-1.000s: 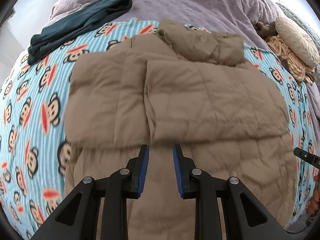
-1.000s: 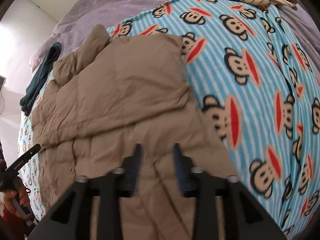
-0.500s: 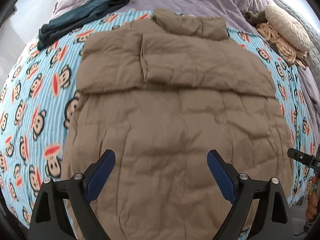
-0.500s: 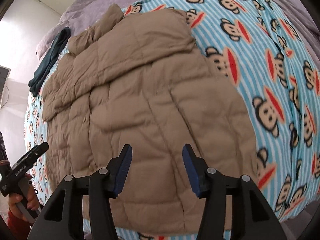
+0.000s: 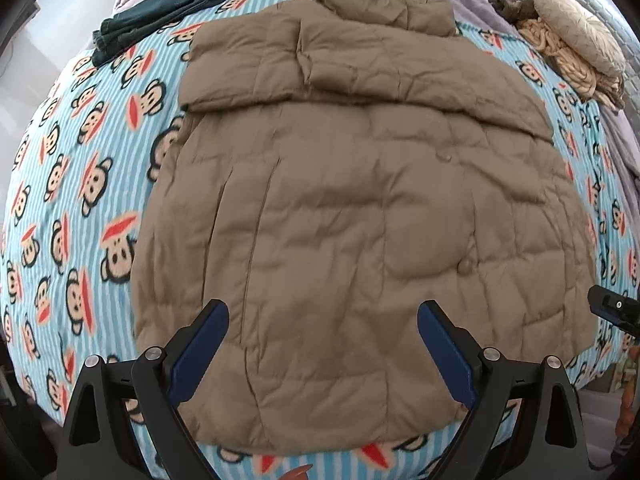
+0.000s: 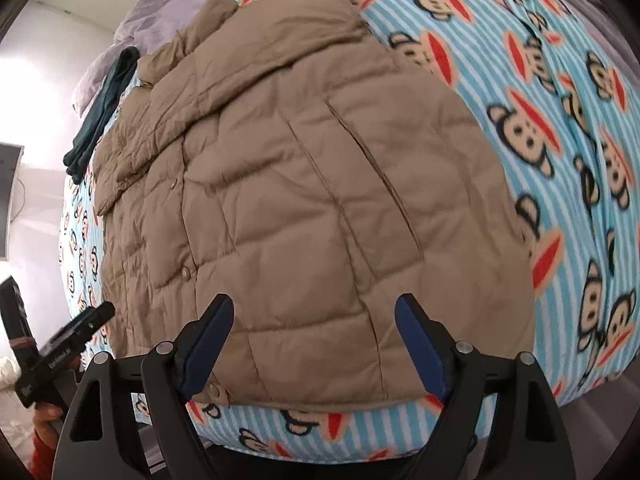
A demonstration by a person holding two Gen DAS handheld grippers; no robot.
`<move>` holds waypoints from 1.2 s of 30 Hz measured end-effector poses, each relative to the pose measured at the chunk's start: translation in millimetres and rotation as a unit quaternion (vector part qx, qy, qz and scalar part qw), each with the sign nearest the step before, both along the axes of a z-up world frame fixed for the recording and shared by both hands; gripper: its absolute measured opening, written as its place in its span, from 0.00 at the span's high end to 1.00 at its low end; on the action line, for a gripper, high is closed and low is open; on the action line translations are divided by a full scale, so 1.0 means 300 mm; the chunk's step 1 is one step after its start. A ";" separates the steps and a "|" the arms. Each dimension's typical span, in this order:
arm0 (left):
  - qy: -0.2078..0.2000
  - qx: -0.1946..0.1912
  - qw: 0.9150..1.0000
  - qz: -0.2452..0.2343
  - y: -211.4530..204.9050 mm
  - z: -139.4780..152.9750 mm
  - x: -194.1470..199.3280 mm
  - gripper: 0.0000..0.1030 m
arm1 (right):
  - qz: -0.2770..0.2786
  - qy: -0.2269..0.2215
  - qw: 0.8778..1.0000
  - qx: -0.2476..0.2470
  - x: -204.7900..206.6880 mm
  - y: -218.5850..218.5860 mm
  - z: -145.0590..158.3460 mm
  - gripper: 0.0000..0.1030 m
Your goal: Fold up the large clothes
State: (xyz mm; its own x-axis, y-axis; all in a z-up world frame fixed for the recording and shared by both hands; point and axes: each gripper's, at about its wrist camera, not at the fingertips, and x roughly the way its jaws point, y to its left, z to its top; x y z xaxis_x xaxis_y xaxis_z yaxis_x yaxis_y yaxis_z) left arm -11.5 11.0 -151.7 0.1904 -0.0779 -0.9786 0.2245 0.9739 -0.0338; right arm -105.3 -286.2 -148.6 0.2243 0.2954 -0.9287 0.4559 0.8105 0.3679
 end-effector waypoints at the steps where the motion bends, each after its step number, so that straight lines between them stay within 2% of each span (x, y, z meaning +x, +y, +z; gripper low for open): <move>1: 0.002 0.002 1.000 0.000 0.004 -0.002 -0.009 0.07 | -0.003 0.002 1.000 0.004 -0.009 0.003 -0.005 0.15; 2: 0.005 0.003 1.000 0.001 0.010 -0.006 -0.020 0.07 | -0.007 0.002 1.000 0.010 -0.020 0.002 -0.010 0.10; 3: 0.007 0.002 1.000 0.002 0.016 -0.009 -0.027 0.07 | -0.010 0.001 1.000 0.014 -0.027 0.002 -0.013 0.00; 10: 0.028 0.008 0.999 0.027 0.088 -0.046 -0.080 0.07 | -0.028 -0.006 0.999 0.019 -0.097 0.006 -0.038 0.00; 14: 0.028 0.025 0.999 0.034 0.131 -0.063 -0.106 0.07 | -0.045 0.017 0.998 0.039 -0.142 -0.036 -0.073 0.00; 18: 0.046 0.012 0.998 0.035 0.153 -0.078 -0.125 0.07 | -0.088 0.031 0.993 0.068 -0.188 -0.106 -0.114 0.00; 22: 0.063 -0.025 0.997 0.049 0.186 -0.086 -0.139 0.07 | -0.173 0.036 0.977 0.122 -0.263 -0.186 -0.176 0.00; 24: 0.069 -0.038 0.995 0.059 0.207 -0.090 -0.145 0.07 | -0.227 0.026 0.959 0.166 -0.312 -0.220 -0.208 0.00; 27: 0.081 -0.076 0.991 0.080 0.262 -0.094 -0.151 0.07 | -0.274 0.029 0.940 0.202 -0.361 -0.254 -0.258 0.00; 30: 0.092 -0.139 0.980 0.107 0.343 -0.092 -0.167 0.07 | -0.302 0.020 0.925 0.230 -0.400 -0.259 -0.292 0.00; 33: 0.116 -0.200 0.961 0.149 0.446 -0.125 -0.195 0.07 | -0.316 0.003 0.913 0.259 -0.427 -0.261 -0.316 0.00; 36: 0.145 -0.238 0.941 0.192 0.523 -0.181 -0.244 0.07 | -0.317 -0.004 0.909 0.271 -0.429 -0.250 -0.327 0.00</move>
State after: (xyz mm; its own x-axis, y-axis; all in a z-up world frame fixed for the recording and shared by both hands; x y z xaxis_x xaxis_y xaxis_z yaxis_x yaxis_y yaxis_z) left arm -84.7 167.8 -206.1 0.0238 -0.5010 -0.8651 -0.2261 0.8402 -0.4928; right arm -234.1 -361.1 -246.6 0.5160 0.5182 -0.6821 0.7628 0.0842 0.6411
